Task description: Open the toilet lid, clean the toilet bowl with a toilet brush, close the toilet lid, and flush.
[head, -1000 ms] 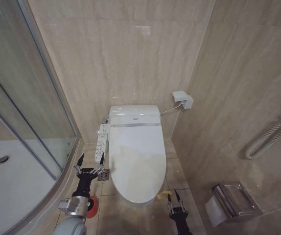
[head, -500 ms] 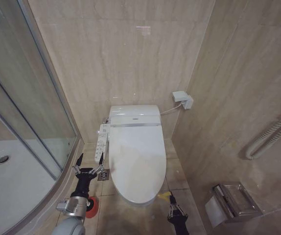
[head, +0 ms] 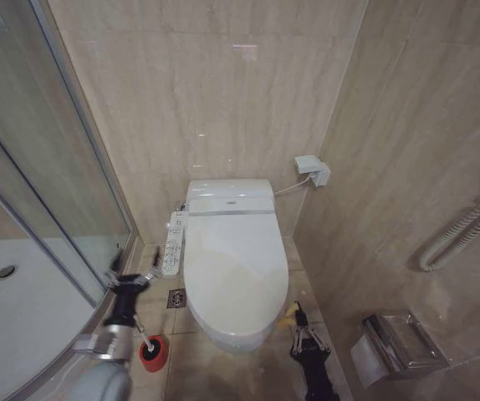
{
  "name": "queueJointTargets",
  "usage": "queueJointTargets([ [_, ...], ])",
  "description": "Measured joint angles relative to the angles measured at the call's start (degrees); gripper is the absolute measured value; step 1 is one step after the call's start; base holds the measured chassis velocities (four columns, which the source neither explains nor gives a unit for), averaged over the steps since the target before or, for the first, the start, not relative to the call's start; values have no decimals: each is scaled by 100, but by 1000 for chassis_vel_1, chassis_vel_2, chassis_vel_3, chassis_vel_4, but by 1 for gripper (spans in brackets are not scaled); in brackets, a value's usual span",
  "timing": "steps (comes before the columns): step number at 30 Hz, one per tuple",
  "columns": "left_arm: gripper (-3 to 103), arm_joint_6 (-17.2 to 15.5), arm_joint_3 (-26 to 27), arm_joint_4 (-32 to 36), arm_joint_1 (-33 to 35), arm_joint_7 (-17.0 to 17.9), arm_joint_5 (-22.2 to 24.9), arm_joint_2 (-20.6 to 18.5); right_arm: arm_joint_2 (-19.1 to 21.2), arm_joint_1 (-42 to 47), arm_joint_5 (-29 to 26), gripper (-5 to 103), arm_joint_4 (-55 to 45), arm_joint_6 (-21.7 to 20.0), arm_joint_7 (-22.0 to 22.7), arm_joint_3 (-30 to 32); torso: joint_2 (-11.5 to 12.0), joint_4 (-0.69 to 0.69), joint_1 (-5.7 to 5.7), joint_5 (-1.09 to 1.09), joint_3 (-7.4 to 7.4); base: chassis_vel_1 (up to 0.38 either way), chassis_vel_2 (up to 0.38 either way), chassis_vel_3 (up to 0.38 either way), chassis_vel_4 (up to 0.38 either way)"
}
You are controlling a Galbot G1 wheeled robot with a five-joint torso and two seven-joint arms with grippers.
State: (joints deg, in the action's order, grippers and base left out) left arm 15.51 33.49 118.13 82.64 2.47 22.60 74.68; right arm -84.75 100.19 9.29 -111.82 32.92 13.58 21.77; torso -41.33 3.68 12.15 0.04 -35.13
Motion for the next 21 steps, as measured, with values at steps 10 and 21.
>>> queueJointTargets([
  [10,100,-33,499,-450,-90,7,169,-121,113,-136,-278,1,-876,-243,-75,230,0,0,0,-1,0,0,0,0,0],
  [21,100,-33,237,-650,-13,7,-39,-9,433,-444,-749,0,-1692,-694,-352,392,0,0,0,-1,0,0,0,0,0],
])
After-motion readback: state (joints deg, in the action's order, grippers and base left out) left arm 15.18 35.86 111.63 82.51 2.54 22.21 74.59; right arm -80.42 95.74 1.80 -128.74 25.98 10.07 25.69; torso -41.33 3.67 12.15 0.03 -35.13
